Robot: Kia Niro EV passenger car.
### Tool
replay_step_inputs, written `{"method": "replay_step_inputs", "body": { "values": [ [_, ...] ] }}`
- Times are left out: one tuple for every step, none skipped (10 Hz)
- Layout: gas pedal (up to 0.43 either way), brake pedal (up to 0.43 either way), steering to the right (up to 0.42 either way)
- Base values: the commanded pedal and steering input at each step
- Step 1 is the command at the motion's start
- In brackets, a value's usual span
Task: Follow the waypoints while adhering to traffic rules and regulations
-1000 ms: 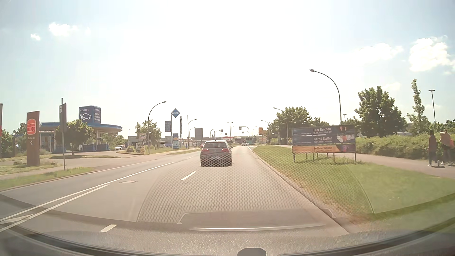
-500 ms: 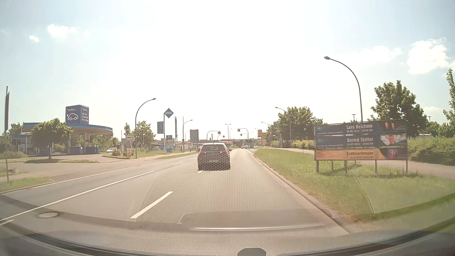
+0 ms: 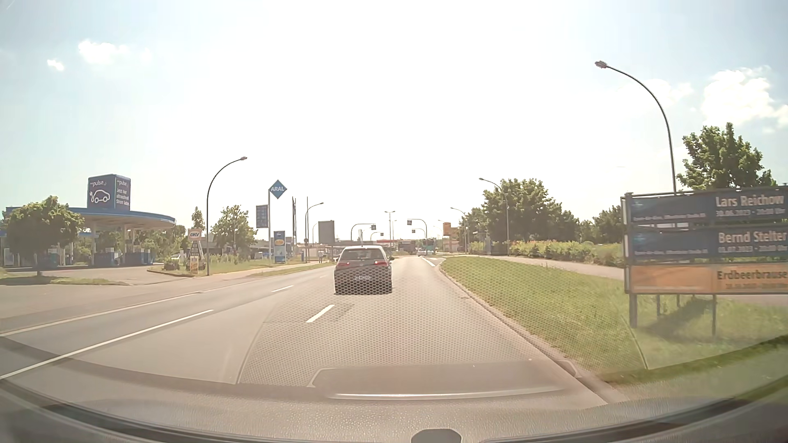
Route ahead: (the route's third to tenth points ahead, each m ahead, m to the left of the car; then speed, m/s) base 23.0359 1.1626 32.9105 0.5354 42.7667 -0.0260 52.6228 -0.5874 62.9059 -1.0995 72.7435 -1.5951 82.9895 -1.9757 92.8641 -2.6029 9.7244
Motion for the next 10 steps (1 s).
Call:
{"method": "replay_step_inputs", "body": {
  "values": [
    [0.079,0.0,0.01],
    [0.087,0.0,0.009],
    [0.087,0.0,0.009],
    [0.098,0.0,0.009],
    [0.11,0.0,0.009],
    [0.11,0.0,0.009],
    [0.118,0.0,0.008],
    [0.118,0.0,0.008],
    [0.118,0.0,0.007],
    [0.13,0.0,0.007]
  ]
}}
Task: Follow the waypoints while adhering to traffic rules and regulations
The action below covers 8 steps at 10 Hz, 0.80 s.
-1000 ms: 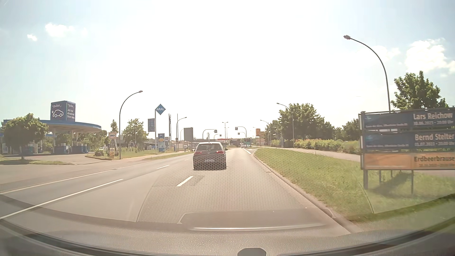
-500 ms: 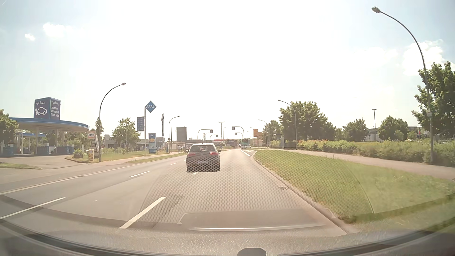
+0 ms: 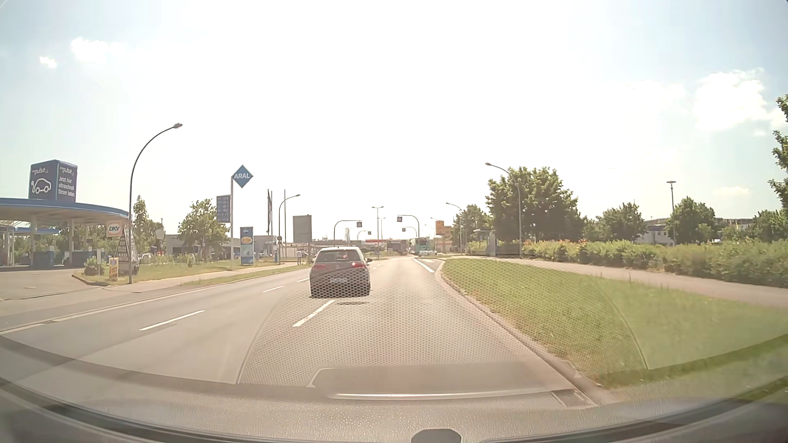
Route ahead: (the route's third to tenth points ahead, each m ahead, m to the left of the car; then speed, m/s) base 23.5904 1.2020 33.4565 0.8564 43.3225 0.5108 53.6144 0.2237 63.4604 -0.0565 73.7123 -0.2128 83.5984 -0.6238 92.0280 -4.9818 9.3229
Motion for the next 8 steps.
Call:
{"method": "replay_step_inputs", "body": {
  "values": [
    [0.15,0.0,0.007],
    [0.157,0.0,0.006],
    [0.157,0.0,0.006],
    [0.157,0.0,0.007],
    [0.157,0.0,0.007],
    [0.157,0.0,0.006],
    [0.157,0.0,0.004],
    [0.157,0.0,-0.002]
  ]
}}
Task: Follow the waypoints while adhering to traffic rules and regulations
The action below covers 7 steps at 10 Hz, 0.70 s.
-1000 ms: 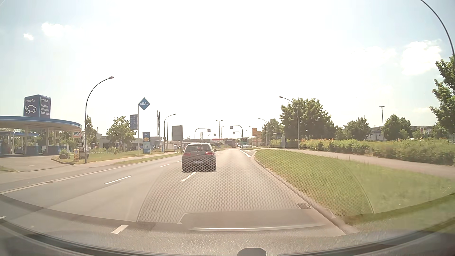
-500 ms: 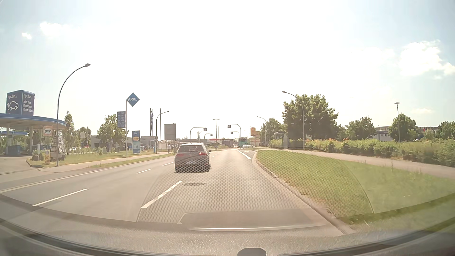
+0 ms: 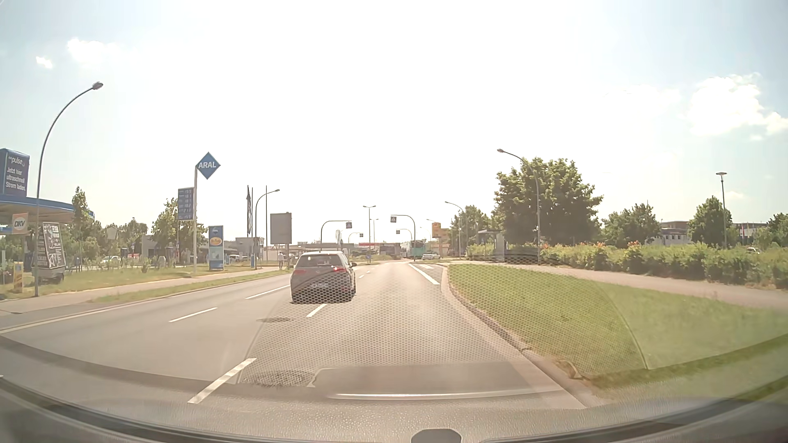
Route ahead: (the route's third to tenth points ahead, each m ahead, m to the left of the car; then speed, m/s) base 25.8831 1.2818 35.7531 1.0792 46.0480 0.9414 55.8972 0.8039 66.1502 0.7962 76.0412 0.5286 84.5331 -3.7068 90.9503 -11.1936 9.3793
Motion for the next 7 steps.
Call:
{"method": "replay_step_inputs", "body": {
  "values": [
    [0.157,0.0,-0.004],
    [0.157,0.0,-0.004],
    [0.157,0.0,-0.004],
    [0.157,0.0,-0.003],
    [0.157,0.0,-0.003],
    [0.157,0.0,-0.003],
    [0.157,0.0,-0.002]
  ]
}}
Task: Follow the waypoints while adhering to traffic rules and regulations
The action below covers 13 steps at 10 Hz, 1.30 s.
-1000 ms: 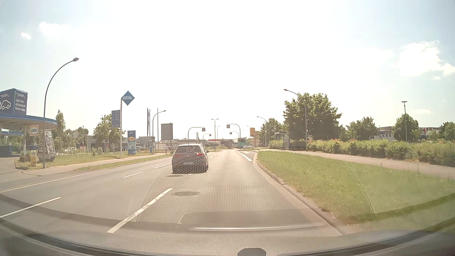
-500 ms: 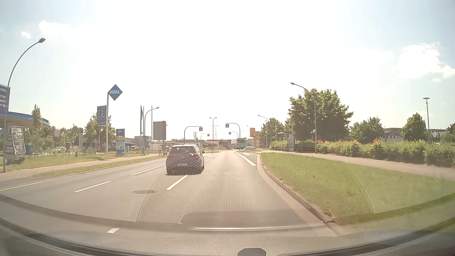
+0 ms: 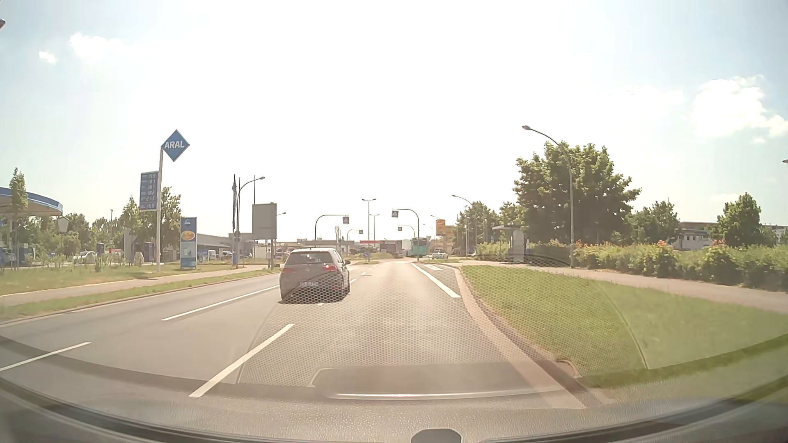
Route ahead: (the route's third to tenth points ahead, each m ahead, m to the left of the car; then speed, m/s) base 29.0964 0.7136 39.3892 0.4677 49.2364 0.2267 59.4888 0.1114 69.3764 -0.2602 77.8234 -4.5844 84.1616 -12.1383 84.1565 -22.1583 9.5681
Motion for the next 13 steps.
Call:
{"method": "replay_step_inputs", "body": {
  "values": [
    [0.15,0.0,-0.002],
    [0.11,0.0,-0.001],
    [0.098,0.0,-0.001],
    [0.098,0.0,-0.001],
    [0.067,0.0,-0.001],
    [0.059,0.0,0.0],
    [0.047,0.0,0.002],
    [0.047,0.0,0.005],
    [0.047,0.0,0.005],
    [0.047,0.0,0.005],
    [0.059,0.0,0.005],
    [0.059,0.0,0.005],
    [0.079,0.0,0.005]
  ]
}}
